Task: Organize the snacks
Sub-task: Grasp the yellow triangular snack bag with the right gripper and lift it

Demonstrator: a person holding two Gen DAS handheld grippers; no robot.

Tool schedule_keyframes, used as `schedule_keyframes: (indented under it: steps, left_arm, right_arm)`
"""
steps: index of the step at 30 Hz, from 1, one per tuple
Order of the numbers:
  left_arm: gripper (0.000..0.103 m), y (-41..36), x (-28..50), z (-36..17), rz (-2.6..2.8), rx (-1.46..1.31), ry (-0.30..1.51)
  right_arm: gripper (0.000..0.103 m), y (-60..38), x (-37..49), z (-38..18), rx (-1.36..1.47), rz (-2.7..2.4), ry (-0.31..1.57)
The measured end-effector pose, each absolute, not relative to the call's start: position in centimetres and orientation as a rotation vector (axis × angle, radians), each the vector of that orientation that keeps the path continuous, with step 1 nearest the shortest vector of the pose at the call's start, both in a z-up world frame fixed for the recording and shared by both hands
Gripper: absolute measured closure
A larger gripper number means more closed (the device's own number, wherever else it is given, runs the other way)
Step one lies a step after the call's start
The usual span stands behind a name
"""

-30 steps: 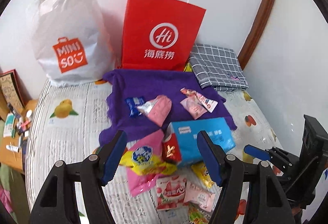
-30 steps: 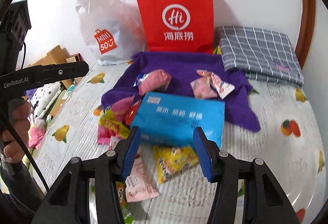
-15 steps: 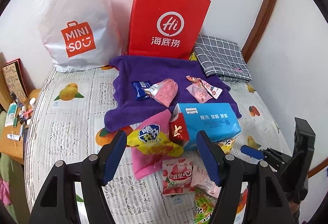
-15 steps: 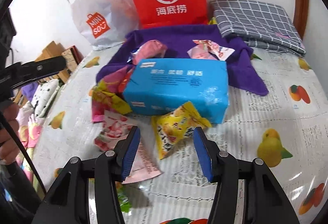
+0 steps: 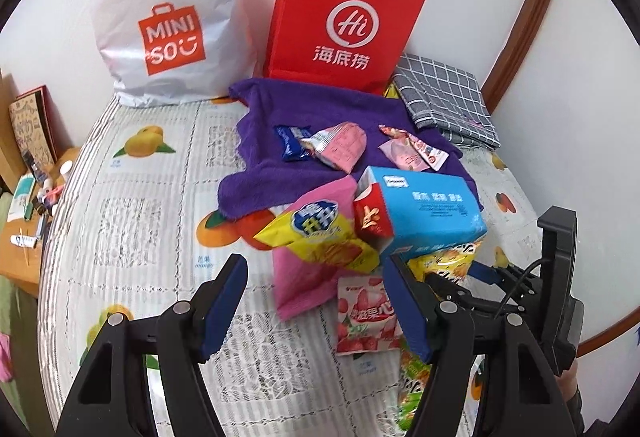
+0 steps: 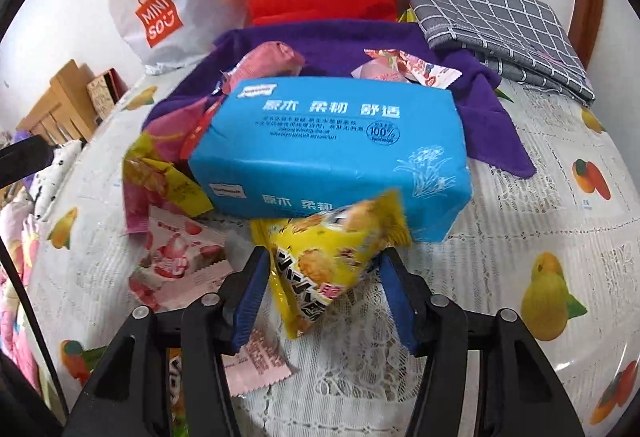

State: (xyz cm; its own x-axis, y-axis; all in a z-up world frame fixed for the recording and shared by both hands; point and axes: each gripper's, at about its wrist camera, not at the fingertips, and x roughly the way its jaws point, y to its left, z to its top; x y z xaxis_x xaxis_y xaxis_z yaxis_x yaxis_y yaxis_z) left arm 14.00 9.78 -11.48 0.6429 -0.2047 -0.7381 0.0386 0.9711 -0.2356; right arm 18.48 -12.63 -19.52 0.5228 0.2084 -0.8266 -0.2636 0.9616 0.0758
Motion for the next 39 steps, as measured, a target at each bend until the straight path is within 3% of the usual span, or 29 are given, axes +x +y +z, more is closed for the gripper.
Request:
schedule_keyframes:
  steps: [6, 39]
  left_arm:
    - [0.036, 10.2, 14.3, -12.7, -0.145, -0.226, 0.882]
    - [0.036, 8.0, 14.2, -14.6, -0.151, -0.193, 0.941]
  right_arm:
    - [0.041, -12.3, 19.0, -20.0, -0.063, 0.275, 0.98]
    - [0.046, -17.2, 16.1, -16.2, 0.009, 0.306, 0.895]
